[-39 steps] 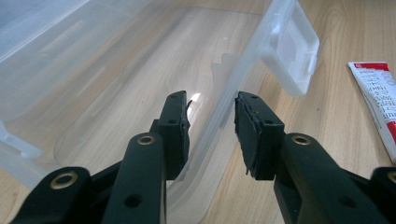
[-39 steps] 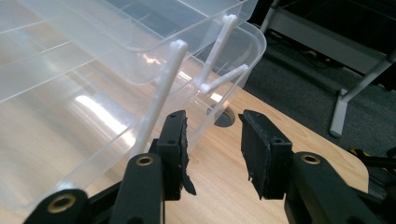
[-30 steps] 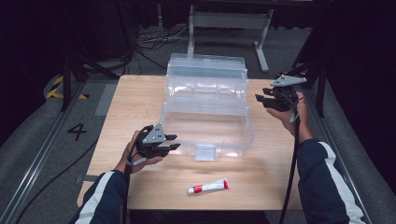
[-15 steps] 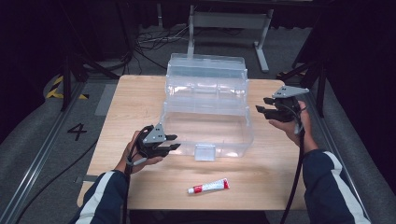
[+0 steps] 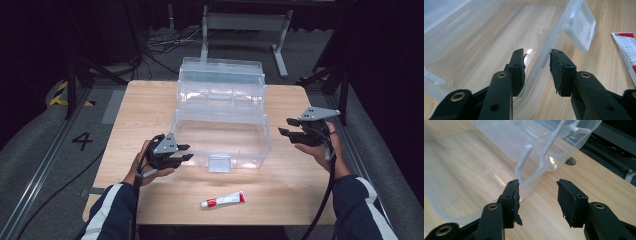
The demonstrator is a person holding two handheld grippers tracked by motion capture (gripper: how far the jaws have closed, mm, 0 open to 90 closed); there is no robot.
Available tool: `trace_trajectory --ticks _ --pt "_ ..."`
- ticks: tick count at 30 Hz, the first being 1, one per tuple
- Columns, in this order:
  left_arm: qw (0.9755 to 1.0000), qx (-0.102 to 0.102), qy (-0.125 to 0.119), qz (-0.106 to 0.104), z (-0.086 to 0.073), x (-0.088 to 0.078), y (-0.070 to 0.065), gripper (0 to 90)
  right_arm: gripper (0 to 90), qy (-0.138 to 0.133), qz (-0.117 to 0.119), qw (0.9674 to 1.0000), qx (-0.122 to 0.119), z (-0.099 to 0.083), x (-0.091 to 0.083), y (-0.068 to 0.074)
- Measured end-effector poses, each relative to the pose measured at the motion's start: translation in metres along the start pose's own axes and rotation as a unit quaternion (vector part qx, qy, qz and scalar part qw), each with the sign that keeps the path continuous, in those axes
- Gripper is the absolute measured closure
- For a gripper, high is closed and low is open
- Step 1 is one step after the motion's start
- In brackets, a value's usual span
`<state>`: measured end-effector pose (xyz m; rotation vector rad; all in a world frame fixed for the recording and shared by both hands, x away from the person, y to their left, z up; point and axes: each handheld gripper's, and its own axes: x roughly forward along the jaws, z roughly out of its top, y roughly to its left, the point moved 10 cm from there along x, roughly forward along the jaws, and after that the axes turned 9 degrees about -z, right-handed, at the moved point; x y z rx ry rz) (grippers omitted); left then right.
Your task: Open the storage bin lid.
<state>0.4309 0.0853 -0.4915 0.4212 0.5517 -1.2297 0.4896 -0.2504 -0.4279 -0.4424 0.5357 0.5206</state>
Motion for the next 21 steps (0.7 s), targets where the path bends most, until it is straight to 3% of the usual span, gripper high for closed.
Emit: trace_trajectory --ticks 12,21 --pt "1.0 0.0 0.001 0.005 0.0 0.001 0.0 64.4 51.4 0.018 0.039 0.9989 -0.017 -0.034 -0.006 0.034" --pt "0.9999 0.002 0.005 0.012 0.0 0.001 0.0 63.6 50.9 0.037 0.091 0.9945 -0.036 -0.05 -0.009 0.07"
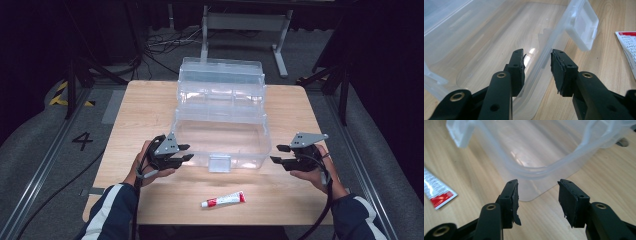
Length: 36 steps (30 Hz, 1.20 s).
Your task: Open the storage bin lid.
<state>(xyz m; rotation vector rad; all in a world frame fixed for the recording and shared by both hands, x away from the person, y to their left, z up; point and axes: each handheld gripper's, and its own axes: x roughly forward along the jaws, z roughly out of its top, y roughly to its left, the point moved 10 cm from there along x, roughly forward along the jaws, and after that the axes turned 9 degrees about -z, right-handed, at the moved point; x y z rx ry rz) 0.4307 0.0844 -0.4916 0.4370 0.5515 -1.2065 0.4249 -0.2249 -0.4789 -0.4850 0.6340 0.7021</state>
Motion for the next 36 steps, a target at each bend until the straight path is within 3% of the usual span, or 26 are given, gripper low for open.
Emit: trace_trajectory --ticks 7,12,16,21,27,32,36 --pt "1.0 0.0 0.0 0.009 0.002 -0.003 0.0 60.8 49.9 0.011 0.031 0.9992 -0.024 -0.004 0.004 0.027" --pt "0.9999 0.007 -0.011 0.002 0.006 -0.008 -0.003 57.1 49.5 0.022 0.046 0.9977 -0.043 -0.007 0.009 0.043" --pt "0.9999 0.005 -0.009 0.004 0.008 -0.015 -0.006 45.8 48.8 0.037 0.063 0.9954 -0.062 -0.01 0.017 0.061" --pt "0.9997 0.002 -0.013 0.022 0.008 -0.026 -0.006 37.6 48.0 0.045 0.084 0.9925 -0.077 -0.011 0.022 0.076" --pt "0.9986 -0.01 -0.003 0.052 -0.004 -0.039 -0.004 30.7 46.8 0.05 0.107 0.9887 -0.092 -0.013 0.025 0.093" --pt "0.9977 -0.02 0.001 0.065 -0.015 -0.047 -0.006 27.5 45.0 0.054 0.123 0.9854 -0.104 -0.013 0.026 0.104" --pt "0.9972 -0.03 0.023 0.064 -0.032 -0.048 -0.009 26.0 44.5 0.055 0.127 0.9842 -0.11 -0.012 0.026 0.108"
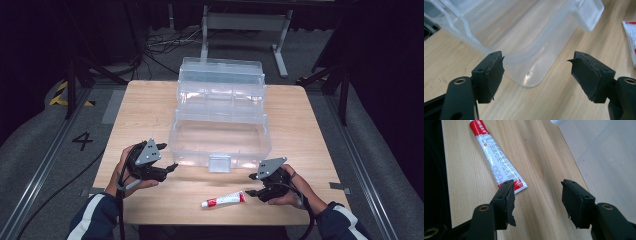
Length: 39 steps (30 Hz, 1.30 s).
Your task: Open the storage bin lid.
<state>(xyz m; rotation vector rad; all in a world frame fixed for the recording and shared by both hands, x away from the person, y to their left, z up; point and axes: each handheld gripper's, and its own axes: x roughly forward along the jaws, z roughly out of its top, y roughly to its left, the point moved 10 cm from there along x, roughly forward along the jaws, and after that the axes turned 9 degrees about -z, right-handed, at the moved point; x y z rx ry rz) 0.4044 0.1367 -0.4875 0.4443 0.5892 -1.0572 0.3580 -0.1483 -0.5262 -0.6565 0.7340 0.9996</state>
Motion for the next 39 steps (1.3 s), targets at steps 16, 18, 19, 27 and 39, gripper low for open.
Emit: trace_trajectory --ticks 16,18,19,27,39 --pt "0.9946 -0.041 0.094 -0.015 -0.072 0.013 -0.004 23.0 44.0 0.02 0.031 0.9985 -0.04 0.009 0.012 0.025" --pt "0.9946 -0.046 0.091 -0.021 -0.074 0.015 -0.005 22.9 43.9 0.024 0.036 0.9979 -0.049 0.011 0.015 0.029" --pt "0.9943 -0.048 0.092 -0.024 -0.075 0.015 -0.005 22.7 43.9 0.027 0.039 0.9974 -0.054 0.012 0.016 0.031" --pt "0.9927 -0.067 0.094 -0.036 -0.085 0.019 -0.005 21.3 44.1 0.043 0.055 0.994 -0.084 0.019 0.027 0.042" --pt "0.9917 -0.103 0.06 -0.05 -0.09 0.022 0.001 15.1 45.1 0.091 0.066 0.9852 -0.129 0.031 0.034 0.052"
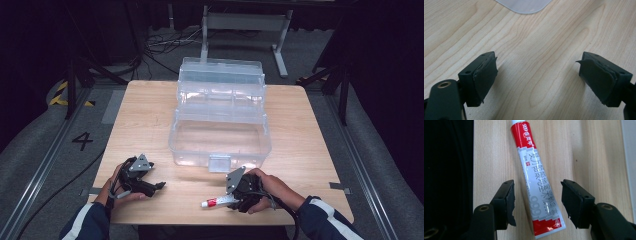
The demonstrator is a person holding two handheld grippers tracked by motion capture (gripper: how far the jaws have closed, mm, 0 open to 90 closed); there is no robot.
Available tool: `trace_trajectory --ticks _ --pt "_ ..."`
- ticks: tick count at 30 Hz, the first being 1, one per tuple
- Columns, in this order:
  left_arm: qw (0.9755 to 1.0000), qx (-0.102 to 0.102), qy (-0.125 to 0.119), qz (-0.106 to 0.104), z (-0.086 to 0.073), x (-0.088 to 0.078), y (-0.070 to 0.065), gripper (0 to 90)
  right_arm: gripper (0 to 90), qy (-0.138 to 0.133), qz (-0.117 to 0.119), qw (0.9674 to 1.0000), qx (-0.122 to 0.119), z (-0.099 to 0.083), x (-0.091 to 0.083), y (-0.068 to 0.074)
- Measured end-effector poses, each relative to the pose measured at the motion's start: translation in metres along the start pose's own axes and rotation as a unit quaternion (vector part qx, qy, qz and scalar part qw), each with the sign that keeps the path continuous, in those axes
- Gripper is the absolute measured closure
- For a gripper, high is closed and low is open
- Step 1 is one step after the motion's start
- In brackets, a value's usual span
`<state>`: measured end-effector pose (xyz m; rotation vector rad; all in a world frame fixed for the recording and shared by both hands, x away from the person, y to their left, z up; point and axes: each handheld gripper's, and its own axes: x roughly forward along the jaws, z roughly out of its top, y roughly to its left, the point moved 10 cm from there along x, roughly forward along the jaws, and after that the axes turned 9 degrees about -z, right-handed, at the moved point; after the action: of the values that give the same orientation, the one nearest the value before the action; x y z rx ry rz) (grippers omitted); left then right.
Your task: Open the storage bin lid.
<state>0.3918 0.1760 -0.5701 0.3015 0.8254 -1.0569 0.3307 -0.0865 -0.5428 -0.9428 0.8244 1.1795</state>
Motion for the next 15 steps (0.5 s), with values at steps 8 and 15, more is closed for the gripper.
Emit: trace_trajectory --ticks 8,15 --pt "1.0 -0.003 -0.009 0.003 0.001 0.002 0.001 14.9 48.1 0.033 0.01 0.999 -0.029 0.015 0.007 0.002" --pt "0.9999 -0.002 -0.008 0.006 0.002 0.002 0.001 14.4 49.8 0.057 0.016 0.9967 -0.055 0.023 0.013 0.006"
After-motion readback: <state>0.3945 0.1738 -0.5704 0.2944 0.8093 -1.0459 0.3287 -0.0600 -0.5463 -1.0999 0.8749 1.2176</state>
